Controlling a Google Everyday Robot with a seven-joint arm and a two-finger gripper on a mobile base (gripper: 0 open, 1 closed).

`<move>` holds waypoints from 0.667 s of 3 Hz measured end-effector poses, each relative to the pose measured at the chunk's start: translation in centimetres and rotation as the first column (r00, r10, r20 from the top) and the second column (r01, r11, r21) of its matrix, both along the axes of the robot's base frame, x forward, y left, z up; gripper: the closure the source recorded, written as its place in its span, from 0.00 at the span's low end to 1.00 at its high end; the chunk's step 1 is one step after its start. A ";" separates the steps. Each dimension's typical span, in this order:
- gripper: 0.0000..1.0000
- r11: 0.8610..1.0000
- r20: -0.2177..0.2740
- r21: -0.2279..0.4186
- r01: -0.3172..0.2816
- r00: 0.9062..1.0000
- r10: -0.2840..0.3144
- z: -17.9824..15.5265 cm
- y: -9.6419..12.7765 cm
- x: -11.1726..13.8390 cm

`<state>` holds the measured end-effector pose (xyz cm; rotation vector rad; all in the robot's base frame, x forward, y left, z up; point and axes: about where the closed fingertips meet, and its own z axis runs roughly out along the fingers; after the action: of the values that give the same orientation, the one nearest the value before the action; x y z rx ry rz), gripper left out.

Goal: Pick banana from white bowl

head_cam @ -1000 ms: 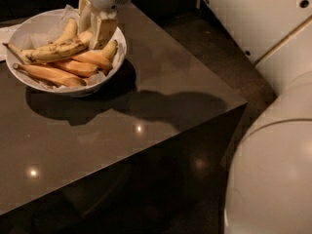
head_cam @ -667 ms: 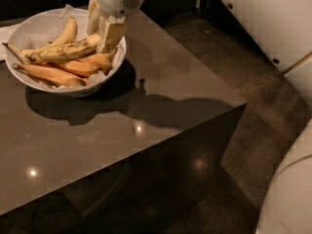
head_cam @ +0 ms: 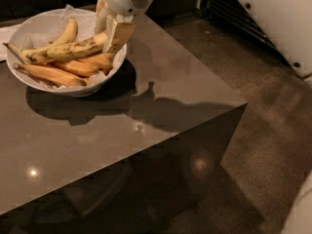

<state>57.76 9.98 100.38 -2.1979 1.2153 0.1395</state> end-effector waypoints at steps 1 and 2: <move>1.00 0.997 -0.003 0.008 0.075 0.997 -0.075 0.7 -2.2 -1.5; 1.00 0.997 -0.003 0.008 0.075 0.997 -0.075 0.7 -2.2 -1.5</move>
Offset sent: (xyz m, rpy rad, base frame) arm -0.0122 -0.0181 0.0065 0.0089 0.0013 -0.0632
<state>56.27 7.76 101.08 -2.1421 1.2947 0.1160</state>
